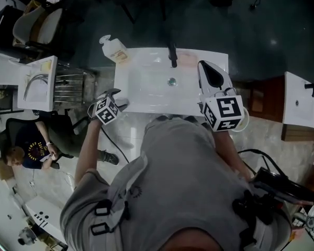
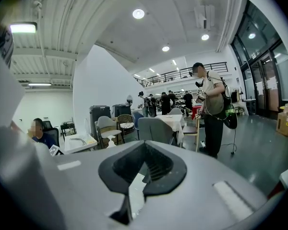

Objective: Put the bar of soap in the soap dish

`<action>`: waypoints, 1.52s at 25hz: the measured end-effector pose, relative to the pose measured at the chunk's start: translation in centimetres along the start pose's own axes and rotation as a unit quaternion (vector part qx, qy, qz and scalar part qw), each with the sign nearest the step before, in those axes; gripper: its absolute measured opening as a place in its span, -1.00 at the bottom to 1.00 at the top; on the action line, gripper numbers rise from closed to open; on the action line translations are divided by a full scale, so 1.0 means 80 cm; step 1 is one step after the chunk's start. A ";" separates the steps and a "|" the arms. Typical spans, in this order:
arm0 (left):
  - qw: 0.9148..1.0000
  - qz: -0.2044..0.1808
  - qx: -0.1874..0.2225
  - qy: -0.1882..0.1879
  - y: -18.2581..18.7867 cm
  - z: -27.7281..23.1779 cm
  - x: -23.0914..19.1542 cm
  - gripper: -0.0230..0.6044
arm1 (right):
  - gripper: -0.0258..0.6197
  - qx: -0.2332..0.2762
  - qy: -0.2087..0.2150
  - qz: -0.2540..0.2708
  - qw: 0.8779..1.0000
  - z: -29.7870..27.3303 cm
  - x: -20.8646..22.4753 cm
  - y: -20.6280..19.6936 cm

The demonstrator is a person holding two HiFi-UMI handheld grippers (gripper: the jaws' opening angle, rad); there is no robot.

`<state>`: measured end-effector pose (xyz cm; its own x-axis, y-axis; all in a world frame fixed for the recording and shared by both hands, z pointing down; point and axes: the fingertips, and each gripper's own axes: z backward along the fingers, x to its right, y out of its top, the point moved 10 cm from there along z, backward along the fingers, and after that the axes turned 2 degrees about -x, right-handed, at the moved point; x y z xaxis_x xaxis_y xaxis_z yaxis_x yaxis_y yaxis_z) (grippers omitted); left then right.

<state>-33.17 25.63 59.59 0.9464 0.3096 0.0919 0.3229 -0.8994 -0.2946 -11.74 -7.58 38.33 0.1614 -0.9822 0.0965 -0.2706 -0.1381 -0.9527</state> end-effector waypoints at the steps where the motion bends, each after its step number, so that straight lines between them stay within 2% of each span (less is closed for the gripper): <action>1: 1.000 -0.011 -0.010 -0.006 -0.003 -0.007 0.002 0.09 | -0.91 -0.001 -0.001 0.000 1.000 0.000 0.000 0.000; 7: 0.994 -0.068 -0.069 -0.047 -0.034 -0.052 0.004 0.04 | -0.91 -0.007 -0.012 0.002 1.000 0.003 0.000 -0.007; 13: 0.981 -0.124 -0.118 -0.094 -0.070 -0.099 0.003 0.04 | -0.91 -0.022 -0.028 0.000 0.999 0.011 0.001 -0.014; 20: 0.973 -0.140 -0.139 -0.118 -0.090 -0.142 0.000 0.04 | -0.91 -0.033 -0.057 -0.002 0.998 0.023 0.005 -0.022; 25: 0.965 -0.151 -0.165 -0.140 -0.101 -0.171 0.005 0.03 | -0.91 -0.040 -0.078 -0.006 0.996 0.037 0.008 -0.029; 27: 0.964 -0.148 -0.165 -0.146 -0.105 -0.176 0.002 0.03 | -0.91 -0.041 -0.085 -0.007 0.996 0.041 0.009 -0.031; 28: 0.964 -0.147 -0.164 -0.147 -0.105 -0.176 0.000 -0.05 | -0.91 -0.042 -0.089 -0.008 0.995 0.042 0.009 -0.032; 36: 0.966 -0.140 -0.161 -0.144 -0.102 -0.174 0.002 -0.06 | -0.91 -0.047 -0.092 -0.015 0.995 0.044 0.007 -0.038; 37: 0.966 -0.135 -0.163 -0.148 -0.100 -0.173 0.006 -0.28 | -0.91 -0.047 -0.092 -0.015 0.995 0.043 0.007 -0.038; 38: 0.966 -0.126 -0.165 -0.154 -0.097 -0.174 0.011 -0.30 | -0.91 -0.047 -0.092 -0.015 0.995 0.043 0.007 -0.039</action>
<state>-34.70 28.59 75.17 0.8064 0.5632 -0.1805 0.5762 -0.8170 0.0248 -7.58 -7.28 40.34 0.3392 -0.9387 0.0619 -0.3491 -0.1867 -0.9183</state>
